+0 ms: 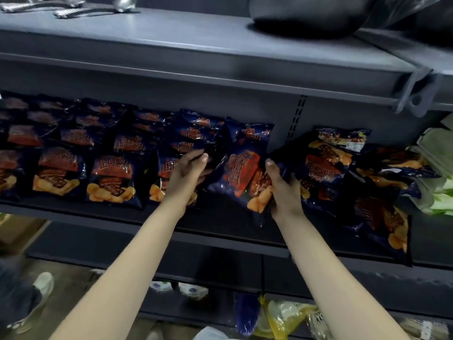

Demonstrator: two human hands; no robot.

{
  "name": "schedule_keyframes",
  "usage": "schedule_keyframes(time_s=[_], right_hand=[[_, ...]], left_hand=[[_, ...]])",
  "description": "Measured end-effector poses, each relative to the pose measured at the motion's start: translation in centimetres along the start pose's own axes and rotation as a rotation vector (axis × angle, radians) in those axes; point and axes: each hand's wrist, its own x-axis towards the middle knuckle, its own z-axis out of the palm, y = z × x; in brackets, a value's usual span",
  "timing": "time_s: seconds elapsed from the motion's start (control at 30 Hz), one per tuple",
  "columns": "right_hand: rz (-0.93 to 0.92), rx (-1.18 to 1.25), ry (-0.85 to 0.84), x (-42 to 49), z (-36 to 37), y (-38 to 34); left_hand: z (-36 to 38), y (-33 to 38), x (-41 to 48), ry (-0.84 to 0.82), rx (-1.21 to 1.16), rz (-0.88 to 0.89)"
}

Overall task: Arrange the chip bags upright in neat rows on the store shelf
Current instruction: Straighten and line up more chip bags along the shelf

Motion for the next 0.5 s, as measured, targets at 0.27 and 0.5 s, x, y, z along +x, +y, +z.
schedule_keyframes(time_s=[0.27,0.5], right_hand=[[0.199,0.533,-0.007,-0.8,1.2,1.4],[0.109,0.194,-0.102,-0.7,-0.4,0.1]], left_hand=[[4.6,-2.8,-2.5,-0.169,-0.06,-0.031],[3.3,-0.7,-0.5,-0.102,0.131,0.013]])
